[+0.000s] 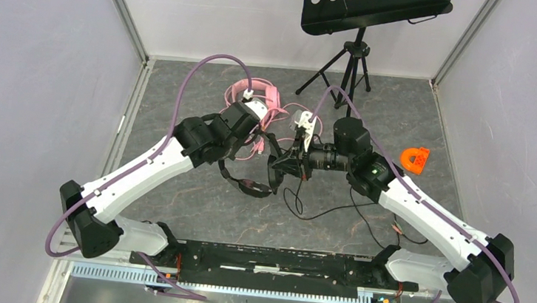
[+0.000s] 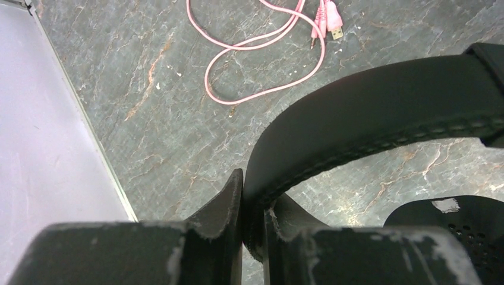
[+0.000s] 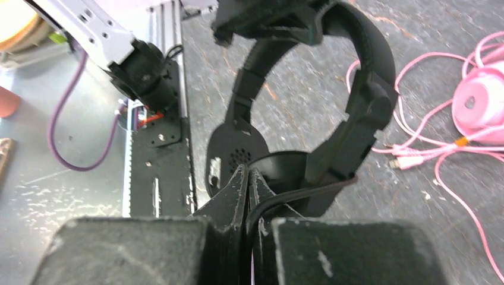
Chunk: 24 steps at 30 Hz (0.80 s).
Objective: Wrap the headphones
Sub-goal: Wrap the headphones cable around the headphones.
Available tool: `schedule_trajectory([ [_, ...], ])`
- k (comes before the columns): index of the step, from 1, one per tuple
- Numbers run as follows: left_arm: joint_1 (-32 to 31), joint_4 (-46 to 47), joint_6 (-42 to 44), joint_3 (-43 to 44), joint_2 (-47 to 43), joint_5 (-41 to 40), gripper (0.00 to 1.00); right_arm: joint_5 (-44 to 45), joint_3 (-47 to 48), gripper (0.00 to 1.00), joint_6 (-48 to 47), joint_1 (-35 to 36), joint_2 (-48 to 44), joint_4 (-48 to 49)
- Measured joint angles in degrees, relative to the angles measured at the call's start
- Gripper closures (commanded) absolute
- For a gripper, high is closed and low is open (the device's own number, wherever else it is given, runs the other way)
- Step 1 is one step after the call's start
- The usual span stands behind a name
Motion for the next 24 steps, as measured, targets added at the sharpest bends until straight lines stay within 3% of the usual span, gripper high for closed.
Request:
schedule_trajectory([
  [8, -0.11, 4.15, -2.64, -2.05, -1.77, 0.22, 0.98, -3.98, -3.91, 0.88, 11.04, -0.04, 1.22, 14.95],
  [14, -0.11, 5.03, -5.73, -2.60, -2.16, 0.44, 0.98, -4.24, -6.16, 0.78, 18.43, 1.18, 2.03, 24.83],
  [24, 0.26, 5.35, -12.26, -2.71, -3.58, 4.24, 0.98, 2.95, -9.20, 0.76, 17.90, 5.01, 0.90, 26.34],
])
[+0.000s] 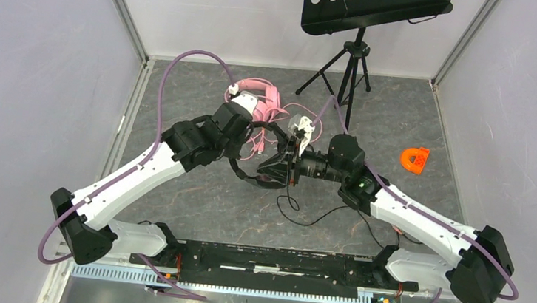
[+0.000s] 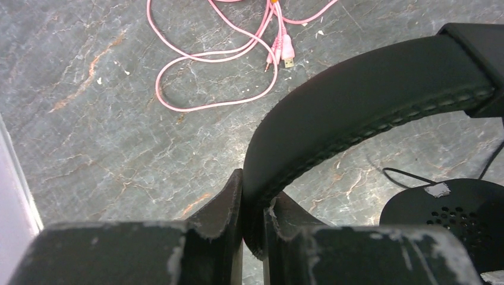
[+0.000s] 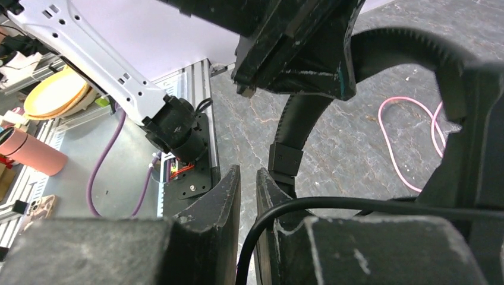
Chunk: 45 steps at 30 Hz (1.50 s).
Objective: Wrap the headphones
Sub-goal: Wrap the headphones cable around the headphones.
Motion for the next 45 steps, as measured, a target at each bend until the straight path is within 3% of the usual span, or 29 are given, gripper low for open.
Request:
schedule_trajectory([
  [17, 1.57, 7.06, -9.03, -3.76, -0.17, 5.44, 0.98, 15.93, -4.28, 0.72, -6.54, 4.68, -3.61, -0.20],
  [22, 1.57, 8.31, -10.12, -3.82, -0.17, 4.72, 0.98, 19.08, -4.24, 0.82, -8.90, 4.72, -3.89, -1.27],
  [28, 1.73, 8.57, -11.41, -3.98, -0.44, 4.57, 0.98, 21.77, -4.24, 0.68, -9.25, 4.94, -4.24, -1.60],
  [35, 1.73, 9.92, -13.29, -5.77, -2.86, 3.06, 0.98, 20.48, -5.40, 0.69, -8.83, 5.01, -4.96, 1.84],
  [45, 1.73, 11.26, -14.91, -5.92, -2.93, 1.64, 0.98, 18.03, -5.46, 0.55, -8.04, 5.01, -4.98, 2.86],
])
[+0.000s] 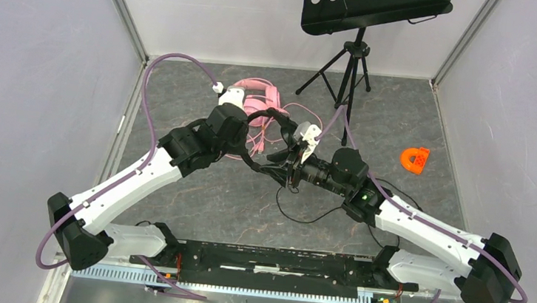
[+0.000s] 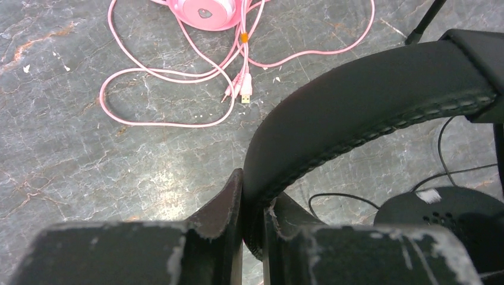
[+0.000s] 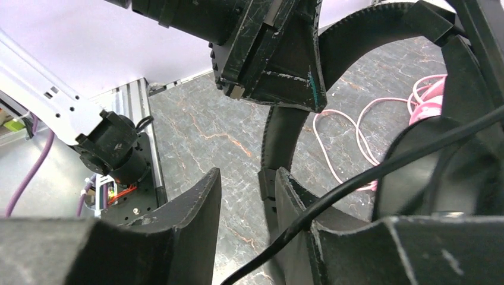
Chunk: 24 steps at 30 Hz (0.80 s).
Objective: Wrap the headphones
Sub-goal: Wrap the headphones cable around the headphones.
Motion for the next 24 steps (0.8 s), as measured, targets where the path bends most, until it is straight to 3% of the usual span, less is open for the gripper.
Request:
schedule_trajectory([
  [6, 0.11, 2.32, -1.42, -0.83, -0.55, -0.87, 0.98, 0.17, -0.83, 0.47, 2.56, 0.07, -3.04, 0.59],
  [12, 0.11, 4.72, -3.04, -1.16, -2.99, -1.22, 0.98, 0.22, -2.01, 0.52, 1.66, 0.31, -6.47, 0.15],
  [17, 0.11, 6.56, -4.26, -1.44, -4.26, -0.87, 0.98, 0.31, -3.74, 0.54, -1.01, 0.31, -6.84, 0.96],
  [24, 0.22, 7.63, -5.42, -1.88, -4.44, 0.55, 0.98, 0.37, -11.65, 0.45, -9.25, 0.31, -7.26, 8.00],
])
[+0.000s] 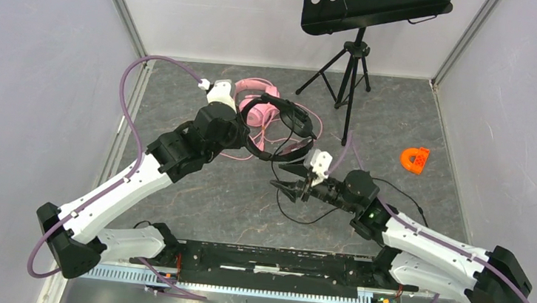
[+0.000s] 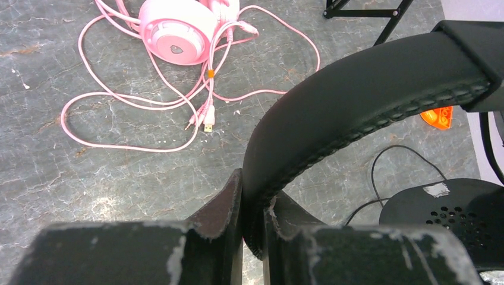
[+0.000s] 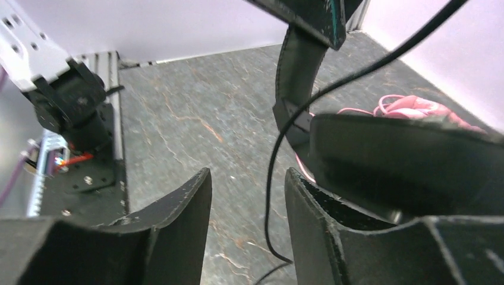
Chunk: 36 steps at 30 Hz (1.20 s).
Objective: Wrap the headphones
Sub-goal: Wrap the headphones cable around the headphones.
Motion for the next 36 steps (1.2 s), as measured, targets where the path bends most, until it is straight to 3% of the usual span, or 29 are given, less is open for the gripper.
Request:
schedule_trajectory([
  [6, 0.11, 0.11, -0.61, 0.02, 0.13, 1.29, 0.98, 0.31, -9.51, 0.36, -8.35, 0.00, -1.38, 10.80],
  [11, 0.11, 0.31, -1.51, 0.02, 0.15, 2.89, 0.98, -0.24, -12.41, 0.33, -12.68, 0.00, 3.17, 20.94],
  [16, 0.11, 0.87, -2.34, 0.02, 0.15, 4.55, 0.98, -1.05, -12.83, 0.36, -14.53, 0.02, 12.26, 32.52],
  [23, 0.11, 1.11, -2.34, 0.24, 0.15, 5.77, 0.98, -1.03, -13.53, 0.48, -14.69, 0.11, 19.08, 42.99],
  [28, 0.11, 1.11, -2.58, 0.46, 0.15, 6.34, 0.98, -1.07, -15.56, 0.46, -13.11, 0.11, 22.08, 49.96],
  [36, 0.11, 1.11, -2.82, 2.45, 0.13, 7.04, 0.98, -1.07, -15.63, 0.47, -12.70, 0.11, 25.33, 51.82],
])
